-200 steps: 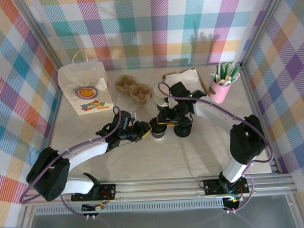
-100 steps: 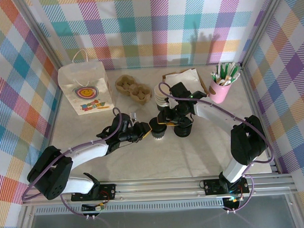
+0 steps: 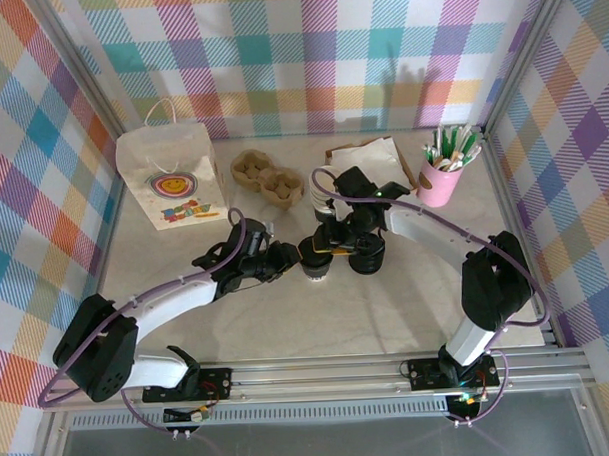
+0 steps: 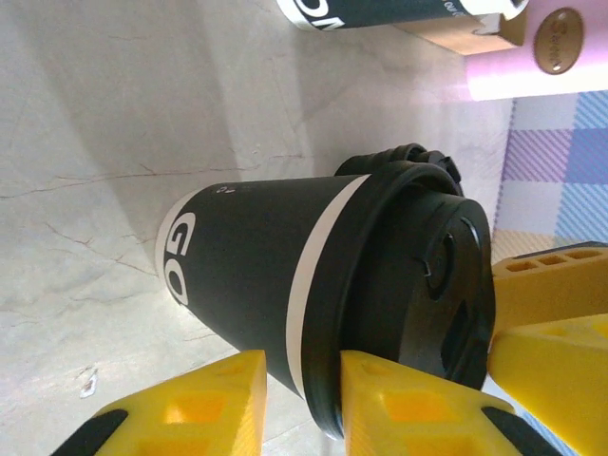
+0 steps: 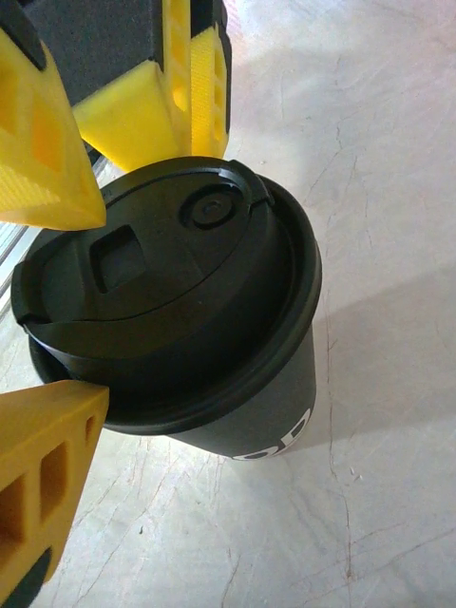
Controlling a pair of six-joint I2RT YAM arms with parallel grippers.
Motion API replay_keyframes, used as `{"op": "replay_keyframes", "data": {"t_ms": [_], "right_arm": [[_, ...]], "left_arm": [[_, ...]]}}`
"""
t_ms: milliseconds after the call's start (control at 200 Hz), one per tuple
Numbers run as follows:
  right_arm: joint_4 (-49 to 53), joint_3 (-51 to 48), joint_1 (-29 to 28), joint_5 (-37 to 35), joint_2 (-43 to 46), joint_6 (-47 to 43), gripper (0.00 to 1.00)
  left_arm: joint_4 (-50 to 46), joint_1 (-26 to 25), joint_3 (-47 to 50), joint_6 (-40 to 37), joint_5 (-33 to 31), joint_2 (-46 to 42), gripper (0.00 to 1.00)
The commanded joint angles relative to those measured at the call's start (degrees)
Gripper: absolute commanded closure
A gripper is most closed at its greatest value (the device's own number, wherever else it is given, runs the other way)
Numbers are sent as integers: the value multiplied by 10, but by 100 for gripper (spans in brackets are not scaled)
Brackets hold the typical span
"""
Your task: Pack the takeout coffee
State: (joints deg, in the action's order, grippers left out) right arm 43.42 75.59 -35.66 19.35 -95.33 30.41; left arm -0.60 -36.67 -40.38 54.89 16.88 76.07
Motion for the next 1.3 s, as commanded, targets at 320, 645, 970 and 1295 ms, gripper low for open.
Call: {"op": "replay_keyframes", "data": {"t_ms": [320, 645, 970, 1295], "right_arm": [[50, 25, -12, -46, 4, -27, 51], [52, 29, -22, -79, 26, -33, 49], [59, 37, -38, -106, 39, -64, 48], [15, 38, -43, -76, 61, -231, 38]], "left_arm": [[-97, -2, -51, -32, -31, 17, 74], [-121, -1, -66, -45, -44, 4, 71], [-143, -2, -68, -52, -64, -28, 69], [-148, -1, -66, -53, -75, -59, 67]]}}
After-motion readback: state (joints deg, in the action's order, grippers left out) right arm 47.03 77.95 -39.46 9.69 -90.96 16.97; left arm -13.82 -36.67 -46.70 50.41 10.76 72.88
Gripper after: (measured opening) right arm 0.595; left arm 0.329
